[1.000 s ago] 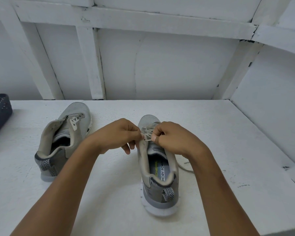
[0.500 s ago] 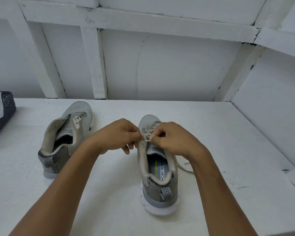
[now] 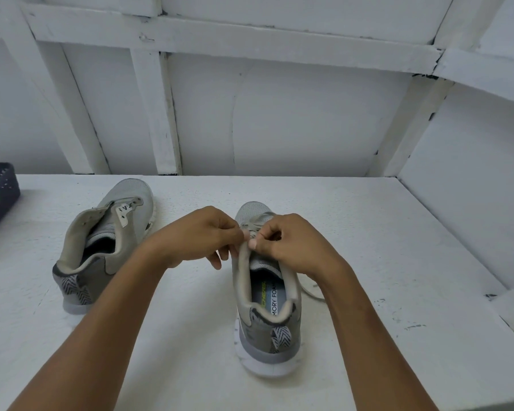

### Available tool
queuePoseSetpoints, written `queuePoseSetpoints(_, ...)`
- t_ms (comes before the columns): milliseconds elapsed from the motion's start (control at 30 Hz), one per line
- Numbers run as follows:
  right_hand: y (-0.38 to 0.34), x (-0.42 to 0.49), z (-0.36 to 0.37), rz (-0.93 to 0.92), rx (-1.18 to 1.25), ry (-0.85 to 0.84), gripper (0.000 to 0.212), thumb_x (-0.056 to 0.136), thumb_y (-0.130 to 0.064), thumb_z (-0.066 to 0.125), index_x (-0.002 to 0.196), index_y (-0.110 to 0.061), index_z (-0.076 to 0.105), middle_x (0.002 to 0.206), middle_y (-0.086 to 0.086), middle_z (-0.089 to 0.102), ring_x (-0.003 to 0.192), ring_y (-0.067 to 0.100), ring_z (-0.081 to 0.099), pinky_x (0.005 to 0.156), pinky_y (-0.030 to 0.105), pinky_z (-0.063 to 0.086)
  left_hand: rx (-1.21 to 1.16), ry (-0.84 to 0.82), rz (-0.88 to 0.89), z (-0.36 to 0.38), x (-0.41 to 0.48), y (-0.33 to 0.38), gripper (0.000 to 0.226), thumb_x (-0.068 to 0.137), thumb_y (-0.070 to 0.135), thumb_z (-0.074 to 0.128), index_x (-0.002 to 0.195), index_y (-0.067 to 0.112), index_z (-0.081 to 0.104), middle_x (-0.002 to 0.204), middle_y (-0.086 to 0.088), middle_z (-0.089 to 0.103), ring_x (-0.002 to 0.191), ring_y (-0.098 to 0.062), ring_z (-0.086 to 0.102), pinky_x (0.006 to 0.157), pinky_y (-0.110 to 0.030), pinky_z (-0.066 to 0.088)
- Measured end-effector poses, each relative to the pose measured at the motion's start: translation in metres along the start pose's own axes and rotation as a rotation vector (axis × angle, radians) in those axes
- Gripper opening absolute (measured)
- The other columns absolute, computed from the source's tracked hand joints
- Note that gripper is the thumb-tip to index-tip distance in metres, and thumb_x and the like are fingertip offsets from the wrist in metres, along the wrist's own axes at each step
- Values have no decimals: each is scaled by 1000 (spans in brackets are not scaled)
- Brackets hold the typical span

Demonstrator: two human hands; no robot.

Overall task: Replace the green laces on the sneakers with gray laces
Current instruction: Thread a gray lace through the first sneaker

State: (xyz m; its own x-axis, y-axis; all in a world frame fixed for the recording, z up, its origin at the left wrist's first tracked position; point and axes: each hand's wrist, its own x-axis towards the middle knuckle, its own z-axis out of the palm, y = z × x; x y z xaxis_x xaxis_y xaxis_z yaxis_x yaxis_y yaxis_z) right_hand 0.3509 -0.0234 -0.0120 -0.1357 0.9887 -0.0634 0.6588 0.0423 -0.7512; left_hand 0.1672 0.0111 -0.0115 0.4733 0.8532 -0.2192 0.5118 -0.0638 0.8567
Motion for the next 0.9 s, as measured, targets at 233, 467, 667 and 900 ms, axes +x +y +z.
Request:
queuePoseSetpoints(233,8,2,-1,-3,74,-25,18,85,-36,76,73,-25,69,83,-10,68,85,9,65,85,38,54,-21,-33,88,-6,-4,-9,16,93,5,62,80,9,70,69,2,67,65,-10,57,56,-27,49)
queuePoseSetpoints(467,21,-3,-10,-82,9,-55,32,77,-28,82,100,-36,61,120,-14,50,118,6,41,82,14,36,-487,334,173,-8,0,-5,28,91,-8,40,71,-6,59,92,-17,75,86,-30,73,74,-36,60)
queuePoseSetpoints(667,39,-9,-19,19,166,10,40,76,-38,83,101,-30,54,107,-12,59,92,6,58,79,28,49,-981,330,112,-10,-1,-7,26,94,8,37,70,16,46,73,-1,53,36,-6,24,36,-14,19)
queuePoseSetpoints(900,46,-14,-21,131,326,-69,47,75,-41,82,103,-15,55,87,1,63,64,9,60,60,26,50,-101,-97,-27,-11,-13,-17,16,93,16,67,80,8,65,53,3,38,47,-10,25,43,-20,20)
